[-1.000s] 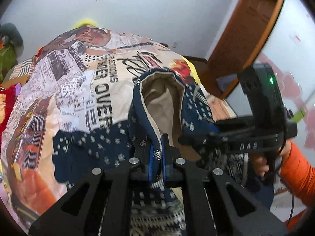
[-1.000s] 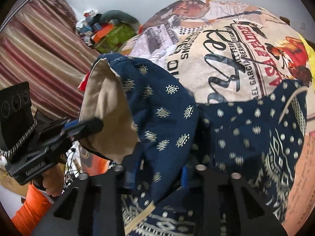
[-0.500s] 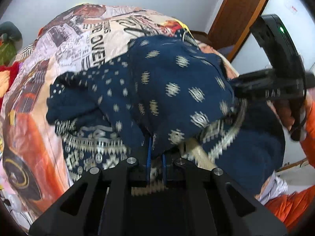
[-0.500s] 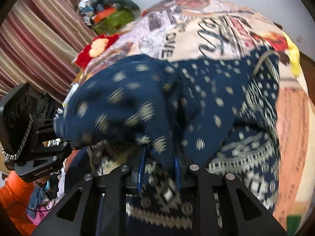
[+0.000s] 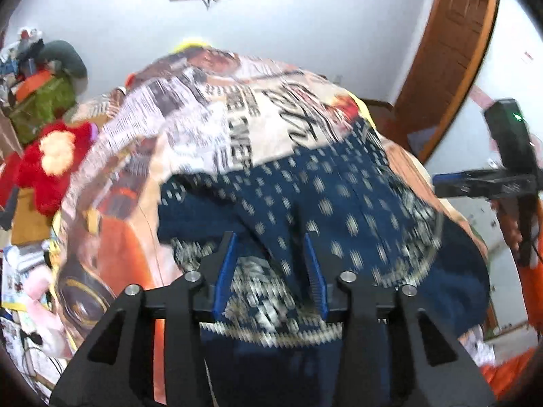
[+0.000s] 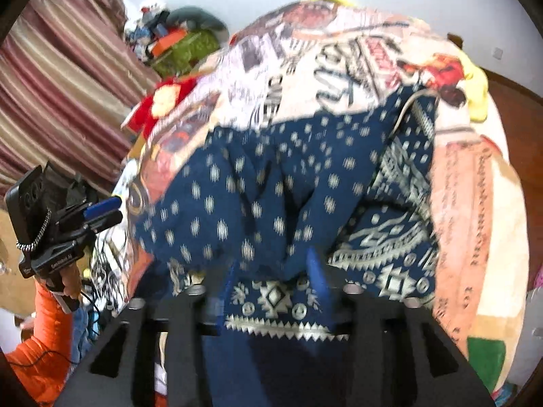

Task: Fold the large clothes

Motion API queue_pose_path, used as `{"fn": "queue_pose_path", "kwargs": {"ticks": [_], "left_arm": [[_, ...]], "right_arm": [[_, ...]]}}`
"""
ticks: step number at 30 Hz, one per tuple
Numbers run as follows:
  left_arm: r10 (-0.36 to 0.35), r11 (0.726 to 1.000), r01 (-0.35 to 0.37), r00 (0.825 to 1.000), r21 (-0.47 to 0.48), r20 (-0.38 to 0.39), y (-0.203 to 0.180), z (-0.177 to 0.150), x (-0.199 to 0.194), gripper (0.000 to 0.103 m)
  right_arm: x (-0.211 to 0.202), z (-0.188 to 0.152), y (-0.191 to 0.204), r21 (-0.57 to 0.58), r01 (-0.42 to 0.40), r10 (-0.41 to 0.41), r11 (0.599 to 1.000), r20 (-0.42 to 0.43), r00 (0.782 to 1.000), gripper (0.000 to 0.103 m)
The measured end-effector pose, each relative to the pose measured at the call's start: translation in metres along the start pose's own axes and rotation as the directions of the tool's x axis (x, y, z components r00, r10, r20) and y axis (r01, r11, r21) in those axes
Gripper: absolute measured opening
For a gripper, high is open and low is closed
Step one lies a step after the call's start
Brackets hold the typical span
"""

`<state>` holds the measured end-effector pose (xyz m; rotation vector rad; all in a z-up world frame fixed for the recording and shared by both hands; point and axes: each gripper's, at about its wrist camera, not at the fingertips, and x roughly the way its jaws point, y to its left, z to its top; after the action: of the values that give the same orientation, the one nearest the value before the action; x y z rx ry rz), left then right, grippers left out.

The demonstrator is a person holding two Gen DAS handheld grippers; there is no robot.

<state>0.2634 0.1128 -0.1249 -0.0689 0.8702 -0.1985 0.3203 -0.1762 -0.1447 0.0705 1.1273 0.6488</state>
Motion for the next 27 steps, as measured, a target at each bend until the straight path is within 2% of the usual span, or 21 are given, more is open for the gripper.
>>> {"fn": "queue_pose_path", "kwargs": {"ticks": [1,2,4,8,12,15,17,21,22,25,27], "left_arm": [[0.000,1.000,0.000,1.000,0.007,0.006,0.000,0.007,0.005,0.043],[0.000,1.000,0.000,1.000,0.012,0.008,0.000,0.016,0.012,0.045],[0.000,1.000,0.000,1.000,0.011,-0.004,0.001,0.031,0.032,0.046],[-0.038,0.999,0.035,0.996,-0.036,-0.086,0.001,0.049,0.083,0.046],[-0.112,0.992,0.098,0.976,-0.084,-0.186,-0.006,0.039,0.122,0.046],[-0.179,0.983,0.165,0.958,-0.078,-0.223,-0.019,0.020,0.127,0.046],[-0.189,0.982,0.184,0.945,-0.042,-0.266,-0.030,0.006,0.130,0.046],[-0.174,0.982,0.188,0.930,0.014,-0.325,-0.046,-0.025,0.132,0.046],[-0.158,0.984,0.176,0.932,0.026,-0.327,-0.050,-0.033,0.131,0.046],[-0.123,0.989,0.140,0.955,0.045,-0.271,-0.054,-0.043,0.119,0.046],[-0.121,0.991,0.133,0.957,0.030,-0.263,-0.052,-0.046,0.110,0.046]], "right_arm": [[-0.003,0.004,0.001,0.006,0.002,-0.002,1.000,0.022,1.000,0.072],[-0.006,0.009,0.002,0.012,0.001,-0.001,1.000,0.054,0.999,0.079],[-0.010,0.021,0.005,0.015,-0.006,0.004,1.000,0.112,0.994,0.080],[0.003,0.042,0.012,0.029,-0.031,0.028,0.999,0.108,0.994,0.080],[0.044,0.054,0.008,0.053,-0.001,0.001,0.999,0.015,1.000,0.080],[0.073,0.047,0.001,0.060,0.023,-0.018,0.998,-0.074,0.997,0.080],[0.087,0.038,-0.002,0.053,0.025,-0.018,0.998,-0.126,0.992,0.080],[0.101,0.015,-0.009,0.006,0.061,-0.059,0.998,-0.189,0.980,0.080],[0.101,0.010,-0.010,-0.010,0.072,-0.073,0.997,-0.195,0.978,0.081],[0.097,-0.005,-0.011,-0.046,0.098,-0.106,0.994,-0.200,0.974,0.084],[0.095,-0.014,-0.015,-0.034,0.093,-0.098,0.995,-0.214,0.972,0.084]]}}
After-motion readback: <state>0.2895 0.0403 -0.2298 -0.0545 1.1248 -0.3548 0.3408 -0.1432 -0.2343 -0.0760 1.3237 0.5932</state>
